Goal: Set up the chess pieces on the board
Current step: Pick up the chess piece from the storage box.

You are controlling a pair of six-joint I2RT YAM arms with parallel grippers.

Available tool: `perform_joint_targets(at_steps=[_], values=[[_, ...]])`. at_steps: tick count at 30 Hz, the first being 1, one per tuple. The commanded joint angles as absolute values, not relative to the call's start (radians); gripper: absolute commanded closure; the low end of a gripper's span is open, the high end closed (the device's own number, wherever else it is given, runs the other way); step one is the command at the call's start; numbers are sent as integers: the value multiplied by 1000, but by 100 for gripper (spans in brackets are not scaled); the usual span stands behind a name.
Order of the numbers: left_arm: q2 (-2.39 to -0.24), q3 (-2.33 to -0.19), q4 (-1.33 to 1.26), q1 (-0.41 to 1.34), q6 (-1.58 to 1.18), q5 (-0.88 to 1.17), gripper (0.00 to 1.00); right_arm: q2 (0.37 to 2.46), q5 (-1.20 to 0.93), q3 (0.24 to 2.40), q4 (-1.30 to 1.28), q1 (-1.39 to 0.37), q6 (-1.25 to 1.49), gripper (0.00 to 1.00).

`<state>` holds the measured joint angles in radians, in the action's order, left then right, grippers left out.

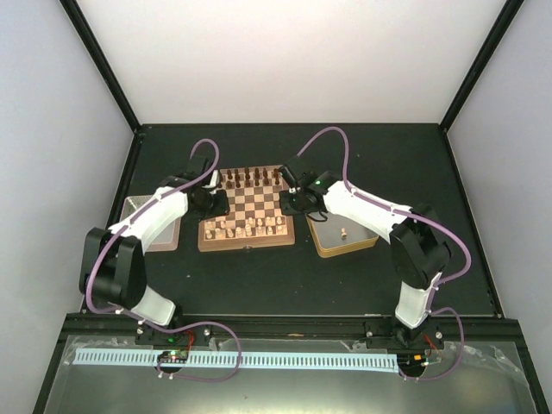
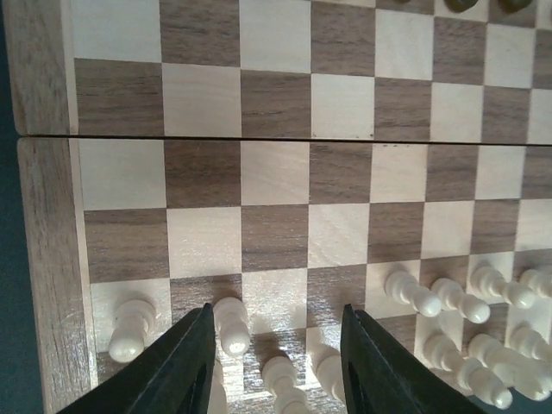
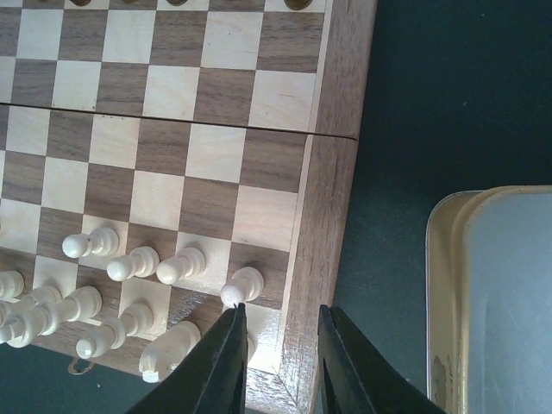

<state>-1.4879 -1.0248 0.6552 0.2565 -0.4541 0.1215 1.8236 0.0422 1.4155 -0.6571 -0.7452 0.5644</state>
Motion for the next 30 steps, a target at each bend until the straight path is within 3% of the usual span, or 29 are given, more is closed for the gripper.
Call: perform_joint_targets(at_steps=[1,13,18,30], values=[[-1563,-1110,779,272,-401,78,59,1786,42,1400,-612,-742,578,75],[-1649,-1123,833,302,-386,15,70,1754,68,1391,-617,-740,582,76],[-1654,-1127,830,303,-391,2,78,1754,67,1391,-617,-741,582,76],[-1657,-1132,826,304,-396,-1,77,1750,68,1392,-624,-740,580,77]])
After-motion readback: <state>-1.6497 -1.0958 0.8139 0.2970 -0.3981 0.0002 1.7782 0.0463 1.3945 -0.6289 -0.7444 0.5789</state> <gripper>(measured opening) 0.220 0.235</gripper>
